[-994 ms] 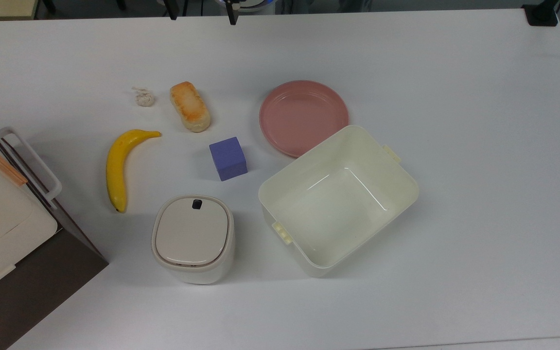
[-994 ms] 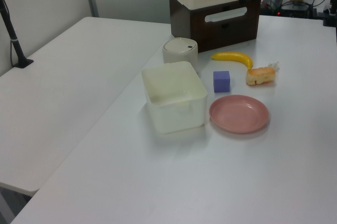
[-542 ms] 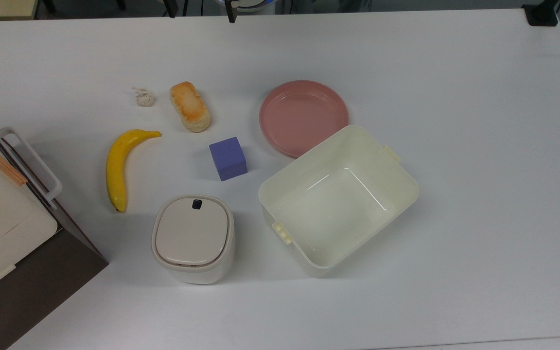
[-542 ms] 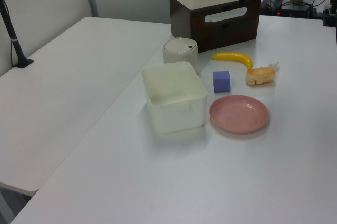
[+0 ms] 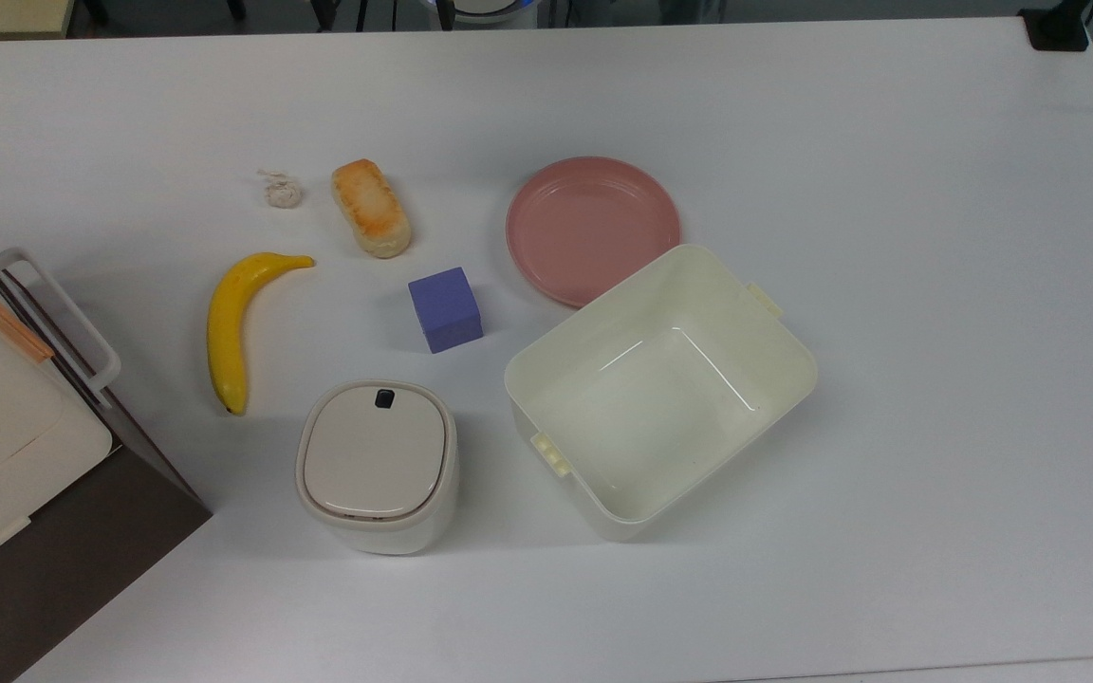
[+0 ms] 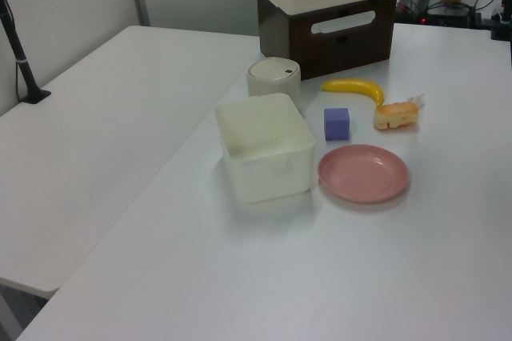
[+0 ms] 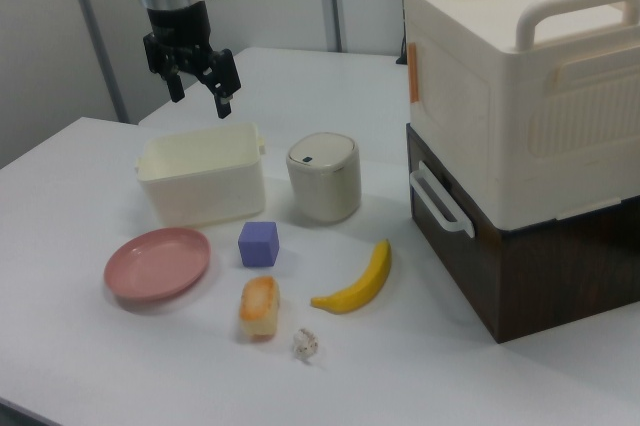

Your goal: Open the trash can

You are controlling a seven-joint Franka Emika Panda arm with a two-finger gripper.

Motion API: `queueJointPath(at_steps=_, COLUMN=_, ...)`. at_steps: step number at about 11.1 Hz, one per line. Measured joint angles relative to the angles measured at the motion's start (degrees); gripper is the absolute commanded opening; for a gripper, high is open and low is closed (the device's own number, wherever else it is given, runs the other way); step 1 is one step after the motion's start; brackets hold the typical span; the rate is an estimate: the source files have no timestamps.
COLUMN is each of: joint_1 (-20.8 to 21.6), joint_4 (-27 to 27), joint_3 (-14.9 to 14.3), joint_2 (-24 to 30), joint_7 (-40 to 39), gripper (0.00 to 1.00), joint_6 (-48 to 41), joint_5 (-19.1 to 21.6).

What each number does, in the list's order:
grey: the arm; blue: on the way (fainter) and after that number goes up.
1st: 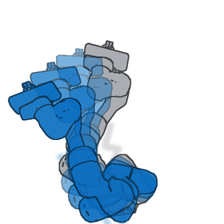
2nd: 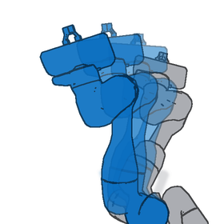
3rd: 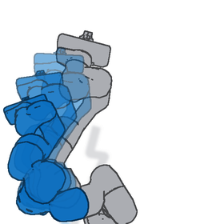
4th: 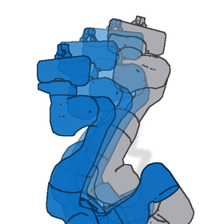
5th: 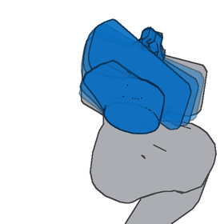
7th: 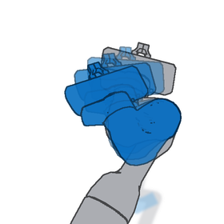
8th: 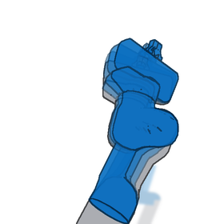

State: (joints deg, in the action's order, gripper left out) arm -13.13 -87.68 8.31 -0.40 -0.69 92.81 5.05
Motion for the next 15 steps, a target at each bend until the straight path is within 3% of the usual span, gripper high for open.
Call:
queueJointPath(at_steps=2, joint_1=0.01, joint_4=-0.25, joint_3=0.04, joint_2=0.00, joint_7=-0.91, gripper=0.99, joint_6=2.40, joint_5=-0.49)
queueJointPath(at_steps=3, joint_1=-0.01, joint_4=-0.70, joint_3=0.04, joint_2=0.00, joint_7=-0.99, gripper=0.84, joint_6=3.92, joint_5=-0.59)
queueJointPath(at_steps=4, joint_1=-0.04, joint_4=-1.16, joint_3=0.04, joint_2=0.00, joint_7=-1.01, gripper=0.65, joint_6=4.46, joint_5=-0.77)
queueJointPath(at_steps=5, joint_1=-0.04, joint_4=-1.45, joint_3=0.04, joint_2=0.00, joint_7=-1.01, gripper=0.37, joint_6=4.49, joint_5=-0.81)
queueJointPath(at_steps=6, joint_1=-0.04, joint_4=-1.60, joint_3=0.04, joint_2=0.00, joint_7=-1.01, gripper=0.00, joint_6=4.49, joint_5=-0.83)
queueJointPath(at_steps=10, joint_1=1.28, joint_4=-4.74, joint_3=0.28, joint_2=-0.53, joint_7=-1.25, gripper=0.00, joint_6=8.32, joint_5=-6.30)
queueJointPath(at_steps=13, joint_1=1.79, joint_4=-11.07, joint_3=0.30, joint_2=-2.97, joint_7=-1.24, gripper=0.00, joint_6=25.81, joint_5=-8.54)
queueJointPath(at_steps=15, joint_1=1.76, joint_4=-11.77, joint_3=0.26, joint_2=-6.82, joint_7=-1.24, gripper=0.00, joint_6=36.50, joint_5=-8.65)
